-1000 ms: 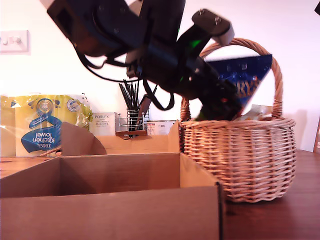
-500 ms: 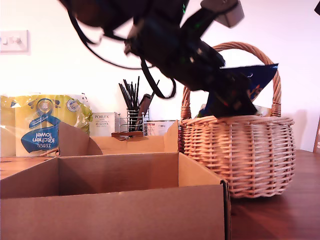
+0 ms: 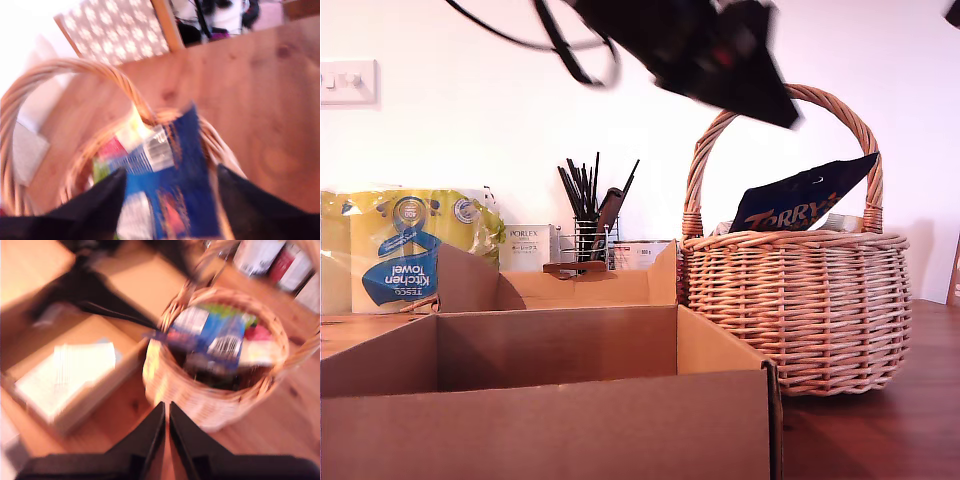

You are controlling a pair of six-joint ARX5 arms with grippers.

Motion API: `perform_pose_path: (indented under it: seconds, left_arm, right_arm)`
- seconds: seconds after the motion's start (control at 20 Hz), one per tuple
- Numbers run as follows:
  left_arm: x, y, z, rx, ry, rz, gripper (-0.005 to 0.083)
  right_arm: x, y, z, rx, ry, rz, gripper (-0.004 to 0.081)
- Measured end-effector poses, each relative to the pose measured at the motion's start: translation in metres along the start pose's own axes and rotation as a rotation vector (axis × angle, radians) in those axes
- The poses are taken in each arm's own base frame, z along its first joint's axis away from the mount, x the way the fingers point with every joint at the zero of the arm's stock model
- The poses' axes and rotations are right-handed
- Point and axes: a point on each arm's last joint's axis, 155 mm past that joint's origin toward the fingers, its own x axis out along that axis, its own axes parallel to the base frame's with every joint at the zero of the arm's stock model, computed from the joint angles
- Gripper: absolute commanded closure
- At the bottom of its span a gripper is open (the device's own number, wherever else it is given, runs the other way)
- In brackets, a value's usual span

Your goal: Move the bags of Easter eggs from the cardboard box on the left into the woven basket on the right side.

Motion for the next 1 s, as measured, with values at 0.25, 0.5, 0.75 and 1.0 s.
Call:
perform_pose_path:
  seconds: [0.25, 0.5, 0.75, 1.0]
  left_arm:
    - [-0.05, 0.024, 0.005, -0.175, 0.005, 0.052, 0.0797]
    - [-0.096, 0.084, -0.058, -0.387, 0.033, 0.256, 0.0797]
    - [-0.156, 0.094, -0.106, -0.513, -0.028, 0.425, 0.0797]
    - [-0.23, 0.094, -0.085, -0.531, -0.194, 0.595, 0.0797]
  right_arm:
    - [0.026, -0.027, 0.049, 0.109, -0.144, -0.066, 0.0783]
    - [0.027, -0.089, 0.051, 0.264, -0.19, -0.239, 0.0783]
    - [-0.013, -0.099, 0.06, 0.267, -0.286, -0.294, 0.0783]
    - [-0.037, -0.075, 0.065, 0.235, -0.345, -0.223, 0.0783]
